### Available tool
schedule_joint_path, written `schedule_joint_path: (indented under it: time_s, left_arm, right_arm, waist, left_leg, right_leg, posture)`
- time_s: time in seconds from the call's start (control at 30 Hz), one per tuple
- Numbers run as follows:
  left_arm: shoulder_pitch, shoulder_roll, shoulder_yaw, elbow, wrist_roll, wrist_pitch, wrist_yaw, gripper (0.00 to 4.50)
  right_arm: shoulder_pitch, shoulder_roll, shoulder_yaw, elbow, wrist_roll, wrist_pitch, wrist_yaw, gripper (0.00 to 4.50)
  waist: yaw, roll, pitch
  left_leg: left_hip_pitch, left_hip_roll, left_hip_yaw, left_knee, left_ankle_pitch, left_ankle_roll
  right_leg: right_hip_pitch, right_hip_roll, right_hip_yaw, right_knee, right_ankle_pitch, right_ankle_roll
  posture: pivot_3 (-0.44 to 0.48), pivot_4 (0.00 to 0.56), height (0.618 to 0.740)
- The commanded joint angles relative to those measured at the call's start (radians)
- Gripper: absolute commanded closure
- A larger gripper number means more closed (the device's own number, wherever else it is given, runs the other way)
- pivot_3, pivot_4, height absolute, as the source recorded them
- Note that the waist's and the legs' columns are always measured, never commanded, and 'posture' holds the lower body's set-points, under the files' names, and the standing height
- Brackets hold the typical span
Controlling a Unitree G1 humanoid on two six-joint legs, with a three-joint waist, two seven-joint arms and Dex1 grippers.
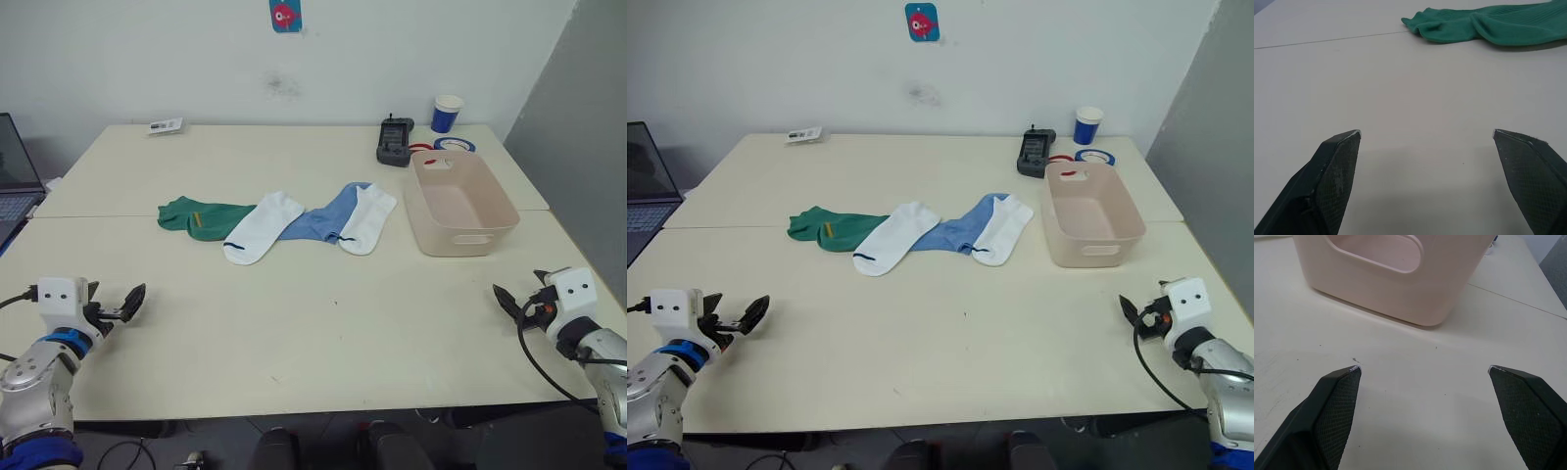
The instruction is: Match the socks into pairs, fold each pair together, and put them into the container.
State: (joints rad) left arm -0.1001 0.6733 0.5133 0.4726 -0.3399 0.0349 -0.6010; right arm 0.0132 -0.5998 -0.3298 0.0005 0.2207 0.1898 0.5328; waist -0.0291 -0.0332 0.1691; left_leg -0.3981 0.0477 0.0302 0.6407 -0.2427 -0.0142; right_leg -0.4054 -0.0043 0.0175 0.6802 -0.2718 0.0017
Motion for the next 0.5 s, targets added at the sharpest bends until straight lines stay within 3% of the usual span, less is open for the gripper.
schedule_joint_path:
  time_s: [0.03,0.5]
  left_arm:
    - [0.008,0.016,0.032,-0.044,-0.023,-0.007,0.001,0.00]
    - [0.077,-0.005,0.049,-0.187,-0.078,0.050,0.006,0.00]
  right_arm:
    - [-0.002,-0.015,-0.012,-0.045,0.014,-0.005,0.014,0.02]
    - [-0.074,-0.007,0.112,-0.158,0.040,0.063,0.091,0.02]
  waist:
    - [0.000,0.000,0.000]
    - [-0.002,0.000,0.000]
  left_leg:
    - [0.000,0.000,0.000,0.000,0.000,0.000]
    - [0.000,0.000,-0.001,0.000,0.000,0.000]
  right_leg:
    - [0.000,0.000,0.000,0.000,0.000,0.000]
    - [0.000,0.000,0.000,0.000,0.000,0.000]
  posture:
    - [0.000,0.150,0.740]
    - [0.000,0.150,0.740]
